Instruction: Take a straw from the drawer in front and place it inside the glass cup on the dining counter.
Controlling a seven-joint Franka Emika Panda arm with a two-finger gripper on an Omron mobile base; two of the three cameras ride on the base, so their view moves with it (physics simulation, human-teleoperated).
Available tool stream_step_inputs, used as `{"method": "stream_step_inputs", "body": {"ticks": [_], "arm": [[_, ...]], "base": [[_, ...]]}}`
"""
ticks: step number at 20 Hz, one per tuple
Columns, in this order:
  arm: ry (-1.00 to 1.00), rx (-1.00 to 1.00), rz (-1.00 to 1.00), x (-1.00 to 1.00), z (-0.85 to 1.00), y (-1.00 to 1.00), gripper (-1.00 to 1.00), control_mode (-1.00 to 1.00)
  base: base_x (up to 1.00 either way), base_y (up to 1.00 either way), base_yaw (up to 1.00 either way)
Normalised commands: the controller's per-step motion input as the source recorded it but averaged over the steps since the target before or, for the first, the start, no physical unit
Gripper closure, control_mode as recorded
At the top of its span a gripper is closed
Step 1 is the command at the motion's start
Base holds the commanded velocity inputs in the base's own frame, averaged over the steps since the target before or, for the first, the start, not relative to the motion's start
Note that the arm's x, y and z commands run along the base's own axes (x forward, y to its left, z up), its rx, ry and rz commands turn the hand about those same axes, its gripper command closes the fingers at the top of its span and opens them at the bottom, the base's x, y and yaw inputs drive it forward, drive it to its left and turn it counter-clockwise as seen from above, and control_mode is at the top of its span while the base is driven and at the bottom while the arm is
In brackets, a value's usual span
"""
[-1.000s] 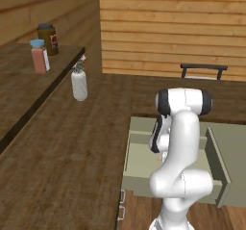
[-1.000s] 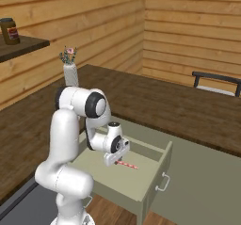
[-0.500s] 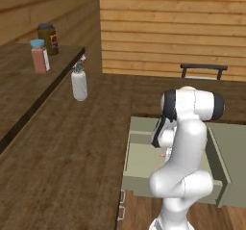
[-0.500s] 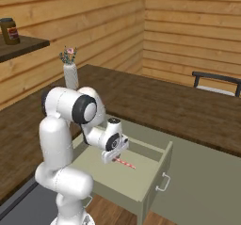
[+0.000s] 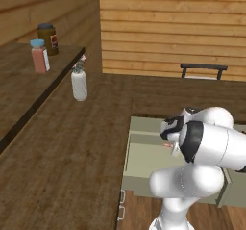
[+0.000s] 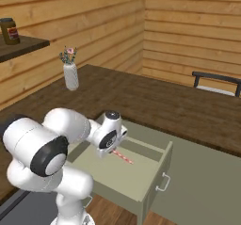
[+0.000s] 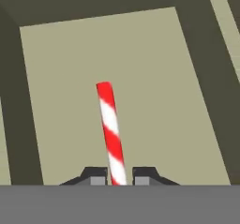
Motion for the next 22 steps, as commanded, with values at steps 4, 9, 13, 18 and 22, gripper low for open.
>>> {"method": "stream_step_inputs", "body": {"ticks": [4,9,13,18,22], "arm": [[-0.16,0.05,-0.02,0.21,1.0,0.1,1.0,-1.0],[-0.06,0.04,-0.07,0.28,1.0,0.17,1.0,-1.0],[0.0,0.05,-0.11,0.15,1.0,0.23,1.0,-1.0],[0.0,0.07,-0.23,-0.01,1.0,0.42,1.0,-1.0],[0.0,0.11,-0.4,-0.27,1.0,0.51,1.0,-1.0]], "base": [[0.0,0.0,0.0],[0.0,0.0,0.0],[0.0,0.0,0.0],[0.0,0.0,0.0],[0.0,0.0,0.0]]}}
